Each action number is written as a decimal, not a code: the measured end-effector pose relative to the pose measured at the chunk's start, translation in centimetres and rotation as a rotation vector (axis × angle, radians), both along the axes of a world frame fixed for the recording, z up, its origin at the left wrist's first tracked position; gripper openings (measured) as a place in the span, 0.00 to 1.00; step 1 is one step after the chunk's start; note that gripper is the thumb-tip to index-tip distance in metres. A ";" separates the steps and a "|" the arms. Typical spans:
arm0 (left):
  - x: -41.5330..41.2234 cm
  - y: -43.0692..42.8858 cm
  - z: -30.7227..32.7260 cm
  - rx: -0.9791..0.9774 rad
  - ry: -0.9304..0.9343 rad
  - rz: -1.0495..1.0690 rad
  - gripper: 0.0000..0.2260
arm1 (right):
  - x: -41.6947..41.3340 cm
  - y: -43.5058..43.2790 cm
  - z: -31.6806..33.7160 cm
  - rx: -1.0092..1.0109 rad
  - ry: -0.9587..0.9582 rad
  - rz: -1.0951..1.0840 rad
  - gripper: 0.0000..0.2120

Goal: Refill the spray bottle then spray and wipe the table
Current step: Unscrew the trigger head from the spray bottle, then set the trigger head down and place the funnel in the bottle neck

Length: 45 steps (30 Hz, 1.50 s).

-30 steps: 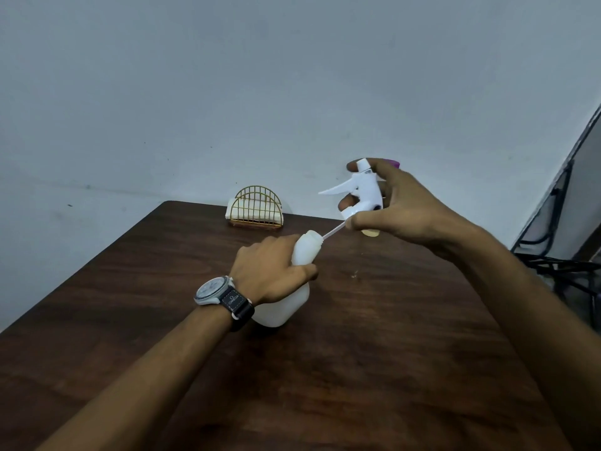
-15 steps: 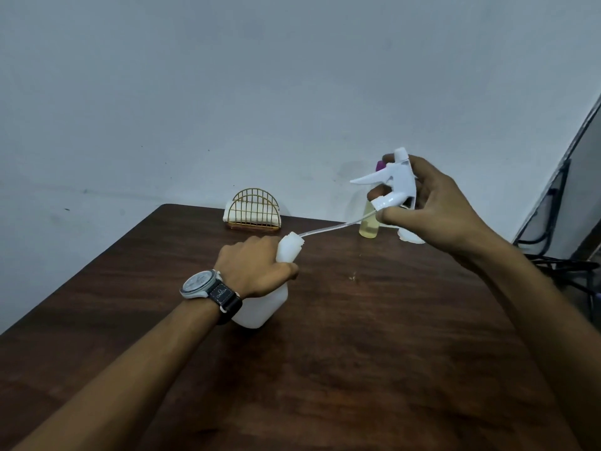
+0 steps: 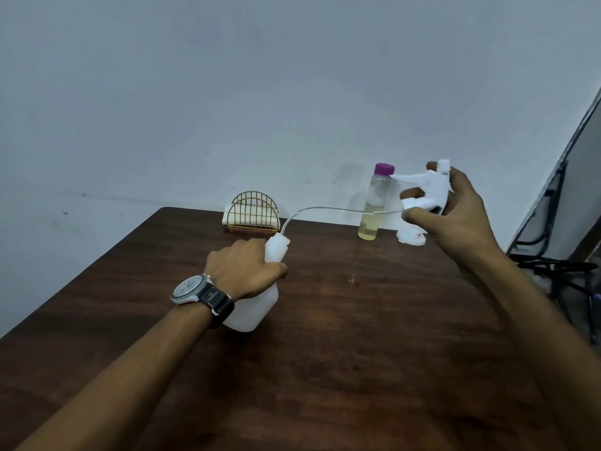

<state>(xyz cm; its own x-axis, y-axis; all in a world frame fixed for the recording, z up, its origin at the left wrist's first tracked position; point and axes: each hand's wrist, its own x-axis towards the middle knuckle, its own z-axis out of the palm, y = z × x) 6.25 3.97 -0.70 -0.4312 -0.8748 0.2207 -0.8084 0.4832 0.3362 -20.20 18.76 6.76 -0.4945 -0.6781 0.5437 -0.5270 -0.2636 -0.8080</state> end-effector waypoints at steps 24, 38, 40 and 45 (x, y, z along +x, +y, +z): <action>0.1 2.1 -2.4 0.028 0.578 -0.260 0.22 | -3.3 -1.8 -12.3 0.489 -0.666 -0.284 0.35; -2.5 3.5 -4.0 0.042 0.507 -0.447 0.24 | -3.3 0.7 -10.8 1.118 0.159 -0.380 0.40; -2.7 3.6 -4.0 0.061 0.499 -0.470 0.26 | -4.0 0.5 -10.6 1.120 0.172 -0.365 0.41; -3.0 3.8 -4.2 0.084 0.533 -0.466 0.27 | -7.3 -1.3 -9.3 0.938 0.149 -0.370 0.36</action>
